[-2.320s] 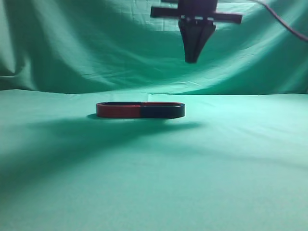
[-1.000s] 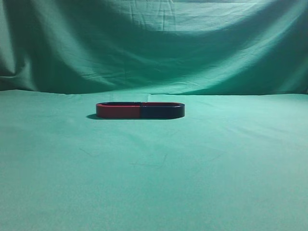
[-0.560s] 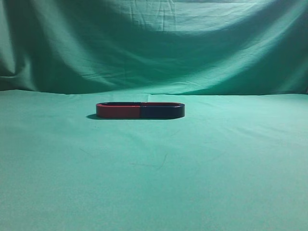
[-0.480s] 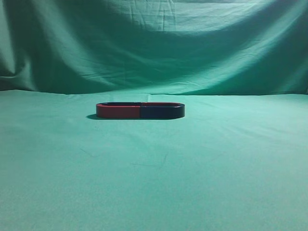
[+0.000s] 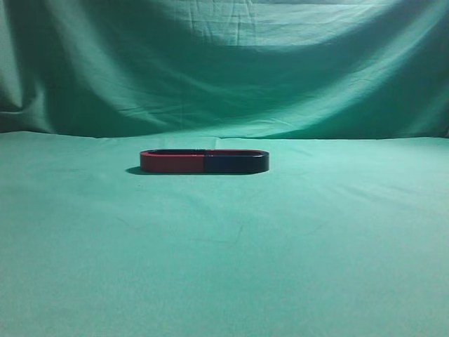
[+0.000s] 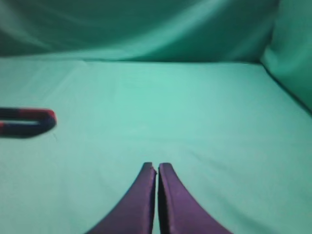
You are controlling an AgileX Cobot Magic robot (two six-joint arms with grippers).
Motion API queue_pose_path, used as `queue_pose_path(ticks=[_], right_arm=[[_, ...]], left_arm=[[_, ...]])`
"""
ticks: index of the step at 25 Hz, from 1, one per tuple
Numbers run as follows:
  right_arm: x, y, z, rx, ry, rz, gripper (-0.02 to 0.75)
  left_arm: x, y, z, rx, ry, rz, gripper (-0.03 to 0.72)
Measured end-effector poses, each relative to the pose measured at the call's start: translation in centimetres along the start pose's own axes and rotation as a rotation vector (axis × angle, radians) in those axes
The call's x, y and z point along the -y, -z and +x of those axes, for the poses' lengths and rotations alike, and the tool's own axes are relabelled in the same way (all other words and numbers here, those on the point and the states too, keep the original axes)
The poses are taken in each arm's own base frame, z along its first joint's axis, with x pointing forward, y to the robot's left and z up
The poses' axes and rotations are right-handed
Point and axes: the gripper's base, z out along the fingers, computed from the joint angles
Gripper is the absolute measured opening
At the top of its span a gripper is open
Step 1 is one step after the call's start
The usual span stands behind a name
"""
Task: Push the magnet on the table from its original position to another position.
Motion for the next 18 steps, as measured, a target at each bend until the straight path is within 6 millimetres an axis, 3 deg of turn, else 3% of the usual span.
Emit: queue_pose_path(ticks=[4, 18], right_arm=[[0.1, -0.8, 2.5, -0.058, -0.008, 0.031, 0.000], [0.1, -0.7, 2.9, -0.104, -0.010, 0.031, 0.000]], left_arm=[[0.0, 0.0, 0.0, 0.000, 0.000, 0.000, 0.372], [0.0, 0.0, 0.0, 0.000, 0.000, 0.000, 0.372]])
